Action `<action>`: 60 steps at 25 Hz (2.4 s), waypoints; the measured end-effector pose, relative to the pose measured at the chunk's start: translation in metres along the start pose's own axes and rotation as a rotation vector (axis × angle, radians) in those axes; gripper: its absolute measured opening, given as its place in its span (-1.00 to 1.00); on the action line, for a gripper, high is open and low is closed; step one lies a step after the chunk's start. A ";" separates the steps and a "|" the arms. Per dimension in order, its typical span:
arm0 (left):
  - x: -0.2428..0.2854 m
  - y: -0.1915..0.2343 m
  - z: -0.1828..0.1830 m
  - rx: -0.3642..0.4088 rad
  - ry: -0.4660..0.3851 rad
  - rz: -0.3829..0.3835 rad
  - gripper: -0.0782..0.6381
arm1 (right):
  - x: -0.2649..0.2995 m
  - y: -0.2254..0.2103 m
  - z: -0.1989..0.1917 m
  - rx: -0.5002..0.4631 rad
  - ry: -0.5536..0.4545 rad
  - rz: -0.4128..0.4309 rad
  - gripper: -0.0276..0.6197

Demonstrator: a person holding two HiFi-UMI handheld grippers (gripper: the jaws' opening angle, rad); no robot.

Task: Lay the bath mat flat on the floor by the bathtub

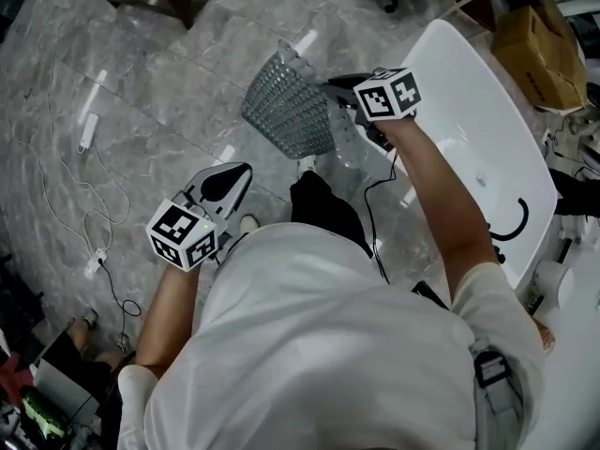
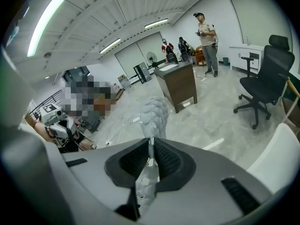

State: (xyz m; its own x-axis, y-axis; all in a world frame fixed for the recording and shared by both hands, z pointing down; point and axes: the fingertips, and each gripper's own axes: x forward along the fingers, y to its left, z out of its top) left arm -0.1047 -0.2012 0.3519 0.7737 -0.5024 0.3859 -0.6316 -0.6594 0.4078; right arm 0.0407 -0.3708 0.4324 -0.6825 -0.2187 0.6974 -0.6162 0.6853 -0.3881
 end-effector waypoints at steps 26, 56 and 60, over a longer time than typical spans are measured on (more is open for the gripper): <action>0.252 0.085 0.043 -0.225 0.188 0.021 -0.73 | 0.024 -0.613 0.139 -0.359 0.150 -0.627 -0.78; 0.258 0.096 -0.114 -0.429 0.217 0.044 -0.73 | 0.395 -0.419 -0.253 0.063 0.408 -0.230 -0.75; 0.243 0.101 -0.127 -0.450 0.200 0.053 -0.73 | 0.411 -0.404 -0.256 0.103 0.407 -0.212 -0.73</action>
State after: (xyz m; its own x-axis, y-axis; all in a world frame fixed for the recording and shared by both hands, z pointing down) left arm 0.0132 -0.3185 0.5920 0.7430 -0.3825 0.5492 -0.6629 -0.3069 0.6830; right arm 0.1094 -0.5599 1.0301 -0.3408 -0.0418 0.9392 -0.7750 0.5780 -0.2554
